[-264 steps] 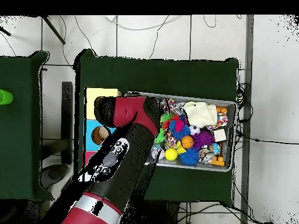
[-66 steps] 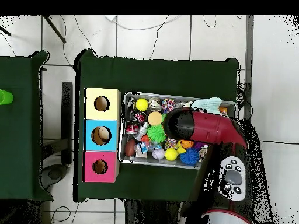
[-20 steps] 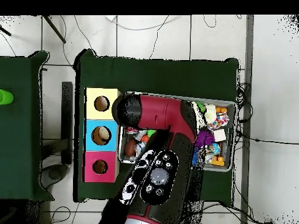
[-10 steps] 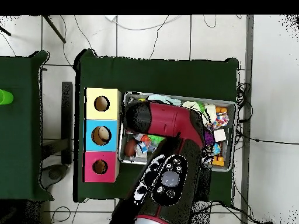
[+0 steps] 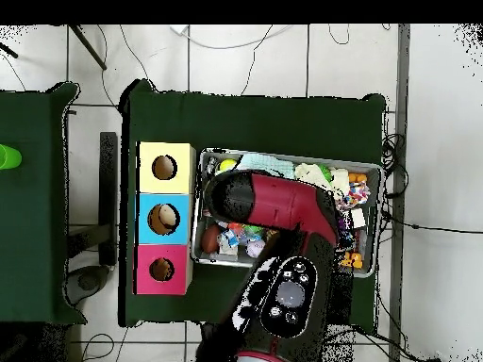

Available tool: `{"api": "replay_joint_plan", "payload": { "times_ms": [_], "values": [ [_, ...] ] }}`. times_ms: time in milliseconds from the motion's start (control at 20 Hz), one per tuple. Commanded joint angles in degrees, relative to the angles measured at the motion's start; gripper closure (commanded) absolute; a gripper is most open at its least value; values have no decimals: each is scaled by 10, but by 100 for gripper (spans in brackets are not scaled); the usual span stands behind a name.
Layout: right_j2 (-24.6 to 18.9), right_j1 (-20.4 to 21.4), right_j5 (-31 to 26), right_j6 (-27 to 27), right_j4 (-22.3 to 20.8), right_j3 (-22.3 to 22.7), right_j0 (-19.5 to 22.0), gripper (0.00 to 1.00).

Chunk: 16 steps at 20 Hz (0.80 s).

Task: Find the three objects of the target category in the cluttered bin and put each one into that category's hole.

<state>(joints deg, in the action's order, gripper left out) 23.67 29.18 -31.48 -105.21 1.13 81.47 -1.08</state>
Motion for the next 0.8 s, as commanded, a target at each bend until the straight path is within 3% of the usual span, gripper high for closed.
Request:
{"api": "replay_joint_plan", "payload": {
  "times_ms": [50,250,500,800],
  "values": [
    [-122,65,71,41,-27,142,95,0],
    [-167,111,78,85,-42,192,166,0],
    [-172,128,48,96,-78,189,195,0],
    [-201,125,71,83,-129,195,223,0]
  ]
}}
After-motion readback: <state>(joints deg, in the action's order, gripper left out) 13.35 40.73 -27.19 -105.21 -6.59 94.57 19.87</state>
